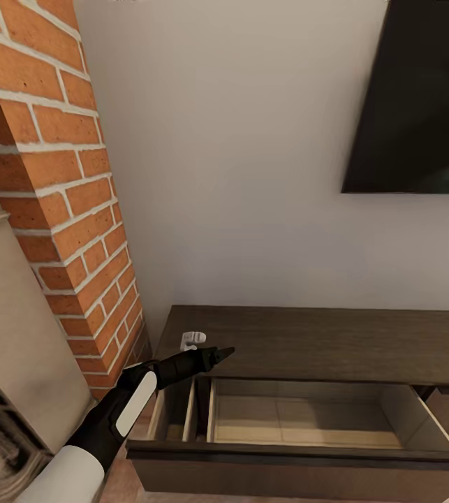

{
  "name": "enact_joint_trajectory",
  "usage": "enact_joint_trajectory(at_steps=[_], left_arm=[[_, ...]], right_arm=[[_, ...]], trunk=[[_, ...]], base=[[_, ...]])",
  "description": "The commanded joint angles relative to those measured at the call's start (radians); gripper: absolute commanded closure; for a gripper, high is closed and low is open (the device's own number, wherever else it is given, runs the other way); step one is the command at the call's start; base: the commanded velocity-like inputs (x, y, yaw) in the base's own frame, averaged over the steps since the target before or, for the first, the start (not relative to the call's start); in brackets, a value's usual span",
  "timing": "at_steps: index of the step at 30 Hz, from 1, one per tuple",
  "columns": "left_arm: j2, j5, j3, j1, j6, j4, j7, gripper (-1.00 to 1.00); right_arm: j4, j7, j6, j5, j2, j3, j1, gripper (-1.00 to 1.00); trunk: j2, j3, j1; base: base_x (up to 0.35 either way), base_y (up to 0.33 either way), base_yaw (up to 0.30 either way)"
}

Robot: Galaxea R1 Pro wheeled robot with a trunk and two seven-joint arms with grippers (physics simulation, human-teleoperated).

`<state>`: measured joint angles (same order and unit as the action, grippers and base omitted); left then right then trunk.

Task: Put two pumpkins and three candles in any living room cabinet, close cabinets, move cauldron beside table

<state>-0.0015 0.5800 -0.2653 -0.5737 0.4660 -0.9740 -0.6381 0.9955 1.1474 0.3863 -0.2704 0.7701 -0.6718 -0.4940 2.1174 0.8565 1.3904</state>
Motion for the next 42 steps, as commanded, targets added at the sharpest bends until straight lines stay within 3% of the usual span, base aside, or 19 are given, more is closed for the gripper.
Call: enact_joint_trajectory(at_steps=[1, 5, 8, 11, 13, 14, 17, 18, 21, 24, 30, 31, 36, 42], left_arm=[[0.0, 0.0, 0.0, 0.0, 0.001, 0.0, 0.0, -1.0], [-0.002, -0.001, 0.0, 0.0, 0.003, -0.001, 0.001, -1.0], [-0.002, -0.002, 0.0, 0.0, 0.004, -0.001, 0.001, -1.0], [-0.003, -0.003, 0.0, -0.002, 0.013, -0.002, 0.002, -1.0], [-0.002, -0.006, 0.0, -0.003, 0.071, -0.009, 0.003, -1.0], [-0.002, -0.007, 0.001, -0.005, 0.093, -0.013, 0.004, -1.0], [0.0, -0.01, 0.004, -0.014, 0.206, -0.048, 0.007, -1.0], [0.001, -0.011, 0.005, -0.014, 0.216, -0.055, 0.007, -1.0], [0.002, -0.013, 0.006, -0.016, 0.247, -0.079, 0.009, -1.0], [0.004, -0.014, 0.006, -0.018, 0.257, -0.086, 0.009, -1.0], [0.019, -0.015, 0.009, -0.038, 0.263, -0.085, 0.015, -1.0], [0.034, -0.015, 0.01, -0.047, 0.264, -0.086, 0.066, -1.0], [0.036, -0.014, 0.01, -0.052, 0.267, -0.088, 0.226, -1.0], [0.032, -0.013, 0.009, -0.052, 0.267, -0.073, 0.288, -1.0]], right_arm=[[0.0, 0.0, 0.0, 0.0, 0.0, 0.0, 0.0, -1.0], [0.0, 0.0, 0.001, -0.002, -0.001, 0.003, 0.0, -1.0], [0.0, 0.0, 0.003, -0.002, -0.018, 0.018, 0.0, -1.0], [0.028, -0.006, 0.005, -0.004, -0.083, 0.081, 0.0, -1.0], [0.068, -0.016, 0.007, -0.005, -0.13, 0.119, 0.0, -1.0], [0.079, -0.02, 0.008, -0.005, -0.143, 0.125, 0.0, -1.0], [0.126, -0.059, 0.028, -0.006, -0.234, 0.143, 0.0, -1.0], [0.13, -0.069, 0.031, -0.006, -0.251, 0.145, 0.0, -1.0], [0.153, -0.152, 0.042, -0.025, -0.341, 0.154, 0.0, -1.0], [0.163, -0.232, 0.05, -0.064, -0.395, 0.187, 0.0, -1.0], [0.17, -0.267, 0.071, -0.083, -0.417, 0.217, 0.0, -1.0], [0.178, -0.27, 0.105, -0.082, -0.423, 0.222, 0.0, -1.0], [0.18, -0.274, 0.125, -0.087, -0.492, 0.265, 0.0, -1.0], [0.18, -0.276, 0.15, -0.088, -0.527, 0.291, 0.0, -1.0]], trunk=[[-0.007, -0.003, -0.004], [-0.035, -0.016, -0.019], [-0.056, -0.025, -0.031], [-0.077, -0.035, -0.042], [-0.091, -0.041, -0.05], [-0.098, -0.044, -0.054], [-0.119, -0.053, -0.065], [-0.126, -0.056, -0.069], [-0.147, -0.066, -0.081], [-0.168, -0.075, -0.092], [-0.21, -0.094, -0.115], [-0.217, -0.097, -0.119], [-0.252, -0.113, -0.138], [-0.294, -0.132, -0.161]], base=[[0.0, 0.0, 0.0], [0.0, 0.0, 0.0], [0.0, 0.0, 0.0], [0.0, 0.0, 0.0], [0.0, 0.0, 0.0], [0.0, 0.0, 0.0], [0.0, 0.0, 0.0], [0.0, 0.0, 0.0], [0.0, 0.0, 0.0], [0.0, 0.0, 0.0], [0.0, 0.0, 0.0], [0.0, 0.0, 0.0], [0.0, 0.0, 0.0], [0.0, 0.0, 0.0]])
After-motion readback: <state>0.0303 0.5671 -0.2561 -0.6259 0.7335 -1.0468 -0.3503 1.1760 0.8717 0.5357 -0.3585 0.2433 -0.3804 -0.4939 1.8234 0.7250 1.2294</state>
